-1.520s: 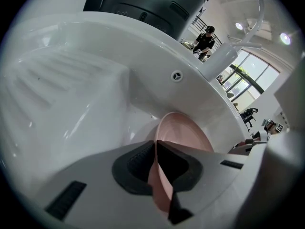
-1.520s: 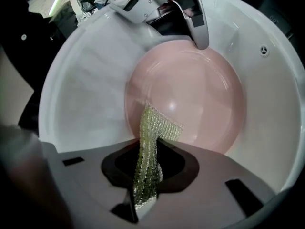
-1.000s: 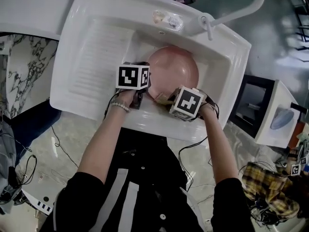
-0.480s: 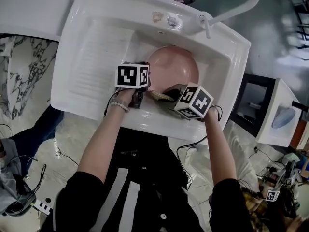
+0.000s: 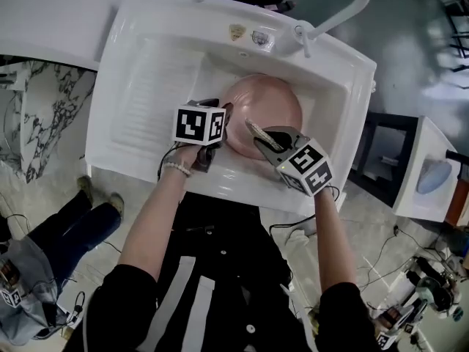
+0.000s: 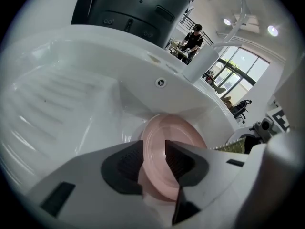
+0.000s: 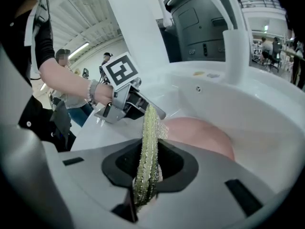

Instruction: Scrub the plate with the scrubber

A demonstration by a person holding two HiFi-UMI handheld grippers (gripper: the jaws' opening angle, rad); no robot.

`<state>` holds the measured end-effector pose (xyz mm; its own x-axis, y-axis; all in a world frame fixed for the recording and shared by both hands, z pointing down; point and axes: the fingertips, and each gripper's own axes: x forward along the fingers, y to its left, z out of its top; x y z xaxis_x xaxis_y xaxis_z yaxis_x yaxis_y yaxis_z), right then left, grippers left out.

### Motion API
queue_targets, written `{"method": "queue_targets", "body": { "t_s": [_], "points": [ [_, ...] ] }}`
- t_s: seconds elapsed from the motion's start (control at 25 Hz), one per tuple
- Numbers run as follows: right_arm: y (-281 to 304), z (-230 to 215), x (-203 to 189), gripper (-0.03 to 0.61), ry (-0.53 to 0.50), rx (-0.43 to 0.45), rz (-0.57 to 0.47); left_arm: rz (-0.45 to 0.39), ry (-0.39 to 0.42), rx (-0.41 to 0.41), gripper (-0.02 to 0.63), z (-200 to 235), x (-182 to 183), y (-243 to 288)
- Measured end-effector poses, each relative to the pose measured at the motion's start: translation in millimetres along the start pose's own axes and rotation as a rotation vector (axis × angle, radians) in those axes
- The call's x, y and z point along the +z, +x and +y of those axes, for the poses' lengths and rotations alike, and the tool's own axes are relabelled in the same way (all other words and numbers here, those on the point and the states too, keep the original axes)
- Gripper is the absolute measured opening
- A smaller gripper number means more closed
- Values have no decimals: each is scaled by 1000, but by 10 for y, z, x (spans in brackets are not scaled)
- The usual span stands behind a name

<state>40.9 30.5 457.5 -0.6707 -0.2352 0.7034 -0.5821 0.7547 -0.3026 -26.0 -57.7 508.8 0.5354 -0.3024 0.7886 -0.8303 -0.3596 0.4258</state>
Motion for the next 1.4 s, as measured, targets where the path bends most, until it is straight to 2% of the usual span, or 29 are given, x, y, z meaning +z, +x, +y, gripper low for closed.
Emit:
{"method": "queue_targets", "body": {
  "t_s": [0.16,0.28,0.48,0.8,1.08,1.24,1.4],
  "points": [
    [-252,-88,204,74,-19,-143,-87,-51,56,-14,130,-105,134,-251],
    [-433,-76,369,74,-23,-217,-157,-106,91,-31,119,-205,295,-477],
    [-749,-29,589,74,-21,-321,-248,-256,177,-18,2,-415,654,-922],
    [-1350,129,1002,74,-66,-479,-416,-427,256,-111,2,-898,972,-1609],
    [-1721,293,1411,74,-79,-573,-509,-532,347,-103,2,-1142,1176,-2075],
    [-1866,429,1622,72,-120,-579,-602,-565,408,-104,1,-1271,1241,-2253],
    [-1968,503,1789,72,-158,-587,-636,-605,441,-107,1,-1360,1308,-2425]
  ]
}}
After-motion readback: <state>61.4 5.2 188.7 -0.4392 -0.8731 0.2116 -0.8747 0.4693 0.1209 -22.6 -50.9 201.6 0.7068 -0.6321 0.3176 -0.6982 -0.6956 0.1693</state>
